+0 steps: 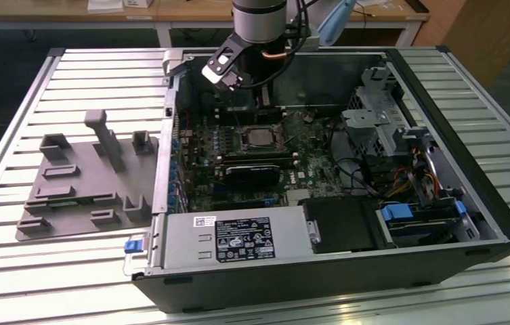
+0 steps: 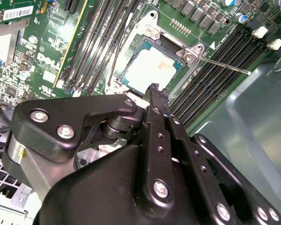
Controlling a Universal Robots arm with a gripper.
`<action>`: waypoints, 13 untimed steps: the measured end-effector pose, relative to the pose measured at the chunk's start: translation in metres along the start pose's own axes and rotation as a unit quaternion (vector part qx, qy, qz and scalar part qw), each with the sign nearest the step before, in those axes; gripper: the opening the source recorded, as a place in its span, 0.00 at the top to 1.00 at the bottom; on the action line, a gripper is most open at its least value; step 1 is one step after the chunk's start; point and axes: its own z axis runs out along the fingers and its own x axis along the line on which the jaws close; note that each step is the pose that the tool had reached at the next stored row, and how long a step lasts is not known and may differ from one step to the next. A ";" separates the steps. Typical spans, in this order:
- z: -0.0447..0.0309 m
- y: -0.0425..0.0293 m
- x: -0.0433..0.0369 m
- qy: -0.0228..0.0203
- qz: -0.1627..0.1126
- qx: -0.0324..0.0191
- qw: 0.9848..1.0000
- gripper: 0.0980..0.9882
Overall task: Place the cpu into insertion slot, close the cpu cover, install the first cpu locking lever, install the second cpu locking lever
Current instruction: 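Close the cpu cover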
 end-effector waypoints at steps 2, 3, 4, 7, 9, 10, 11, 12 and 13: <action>-0.0001 0.0000 0.0000 0.000 0.000 0.000 1.000 1.00; -0.0002 0.0000 0.0000 0.000 0.000 0.000 1.000 1.00; -0.0002 0.0000 0.0000 0.000 0.000 0.000 1.000 1.00; -0.0025 0.0002 0.0000 0.000 0.000 0.000 1.000 1.00; -0.0056 0.0004 -0.0001 0.000 0.000 0.000 1.000 1.00; -0.0074 0.0006 -0.0001 0.000 0.000 0.000 1.000 1.00; -0.0093 0.0008 -0.0001 0.000 0.000 0.000 1.000 1.00; -0.0112 0.0009 -0.0001 0.000 0.000 0.000 1.000 1.00; -0.0130 0.0011 -0.0001 0.000 0.000 0.000 1.000 1.00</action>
